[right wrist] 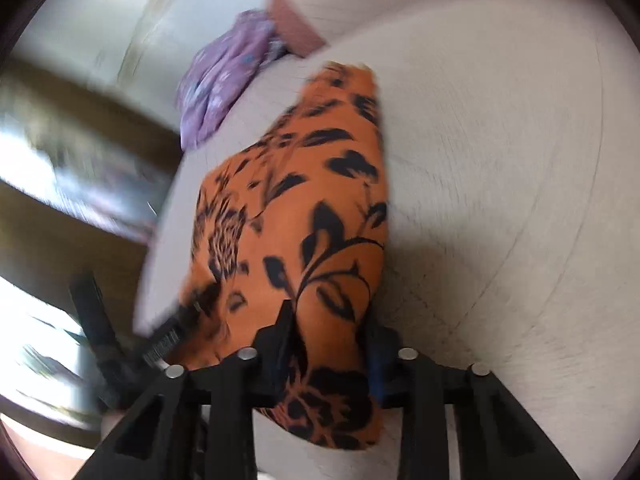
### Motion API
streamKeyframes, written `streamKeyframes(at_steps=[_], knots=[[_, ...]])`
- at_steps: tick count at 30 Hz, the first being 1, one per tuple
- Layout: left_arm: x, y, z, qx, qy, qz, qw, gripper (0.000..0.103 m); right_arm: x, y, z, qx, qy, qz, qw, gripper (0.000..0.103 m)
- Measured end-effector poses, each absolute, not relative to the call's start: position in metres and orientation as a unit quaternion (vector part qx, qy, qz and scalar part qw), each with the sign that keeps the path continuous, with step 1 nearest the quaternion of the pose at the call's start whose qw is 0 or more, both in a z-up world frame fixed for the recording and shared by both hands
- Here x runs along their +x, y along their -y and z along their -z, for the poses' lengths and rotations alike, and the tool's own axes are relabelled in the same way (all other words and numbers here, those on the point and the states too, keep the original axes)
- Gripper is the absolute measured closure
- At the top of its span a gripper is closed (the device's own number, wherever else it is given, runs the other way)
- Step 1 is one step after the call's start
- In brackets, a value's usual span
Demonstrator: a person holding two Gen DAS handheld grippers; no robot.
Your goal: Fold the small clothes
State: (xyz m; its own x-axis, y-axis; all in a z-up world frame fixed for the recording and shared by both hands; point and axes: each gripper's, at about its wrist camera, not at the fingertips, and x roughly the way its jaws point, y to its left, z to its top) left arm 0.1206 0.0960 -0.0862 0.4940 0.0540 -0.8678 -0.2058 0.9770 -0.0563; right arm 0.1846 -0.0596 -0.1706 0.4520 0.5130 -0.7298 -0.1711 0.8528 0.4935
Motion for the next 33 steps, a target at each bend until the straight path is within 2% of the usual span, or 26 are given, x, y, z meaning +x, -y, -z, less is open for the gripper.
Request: streamKeyframes(at_steps=[3, 5, 6, 7, 11, 15, 16, 17, 19, 22, 23, 24, 26, 29, 30, 33], knots=[[0.121, -0.091, 0.085, -0.059, -0.492, -0.076, 0.865, 0.016, 0.184, 0.051, 0.186, 0.123, -0.510, -0.185, 0.831, 0.071], [0.122, -0.091, 0.083, -0.047, -0.486, -0.078, 0.869, 0.016, 0.190, 0.069, 0.200, 0.197, -0.521, -0.196, 0.807, 0.059], [0.123, -0.092, 0.084, -0.047, -0.486, -0.077, 0.869, 0.016, 0.190, 0.079, 0.199, 0.241, -0.520, -0.202, 0.794, 0.042], [0.123, -0.093, 0.085, -0.051, -0.486, -0.077, 0.869, 0.016, 0.190, 0.087, 0.195, 0.272, -0.511, -0.212, 0.787, 0.037], [0.119, -0.090, 0.084, -0.054, -0.485, -0.082, 0.869, 0.016, 0.202, 0.105, 0.168, 0.317, -0.460, -0.231, 0.797, 0.032], [0.112, -0.092, 0.084, -0.060, -0.485, -0.080, 0.869, 0.016, 0.240, 0.101, 0.193, 0.352, -0.499, -0.221, 0.760, 0.031], [0.112, -0.093, 0.084, -0.062, -0.486, -0.080, 0.868, 0.016, 0.248, 0.093, 0.204, 0.347, -0.520, -0.223, 0.748, 0.043], [0.111, -0.093, 0.084, -0.063, -0.486, -0.079, 0.868, 0.016, 0.249, 0.085, 0.206, 0.327, -0.528, -0.231, 0.749, 0.047], [0.112, -0.095, 0.085, -0.064, -0.486, -0.079, 0.868, 0.016, 0.241, 0.063, 0.187, 0.237, -0.518, -0.222, 0.791, 0.062], [0.113, -0.096, 0.086, -0.070, -0.489, -0.076, 0.866, 0.014, 0.232, 0.053, 0.173, 0.169, -0.503, -0.210, 0.821, 0.064], [0.113, -0.096, 0.086, -0.071, -0.489, -0.077, 0.866, 0.014, 0.233, 0.052, 0.179, 0.149, -0.512, -0.204, 0.821, 0.064], [0.113, -0.096, 0.086, -0.070, -0.488, -0.077, 0.866, 0.014, 0.235, 0.056, 0.183, 0.157, -0.513, -0.205, 0.818, 0.060], [0.113, -0.097, 0.085, -0.072, -0.488, -0.076, 0.867, 0.014, 0.241, 0.067, 0.185, 0.211, -0.515, -0.212, 0.804, 0.048], [0.113, -0.098, 0.086, -0.082, -0.490, -0.077, 0.865, 0.014, 0.244, 0.085, 0.173, 0.268, -0.486, -0.218, 0.803, 0.042], [0.113, -0.099, 0.086, -0.081, -0.489, -0.077, 0.865, 0.014, 0.247, 0.091, 0.172, 0.285, -0.479, -0.215, 0.802, 0.036], [0.112, -0.097, 0.085, -0.075, -0.487, -0.078, 0.867, 0.014, 0.272, 0.101, 0.183, 0.341, -0.478, -0.208, 0.783, 0.033]])
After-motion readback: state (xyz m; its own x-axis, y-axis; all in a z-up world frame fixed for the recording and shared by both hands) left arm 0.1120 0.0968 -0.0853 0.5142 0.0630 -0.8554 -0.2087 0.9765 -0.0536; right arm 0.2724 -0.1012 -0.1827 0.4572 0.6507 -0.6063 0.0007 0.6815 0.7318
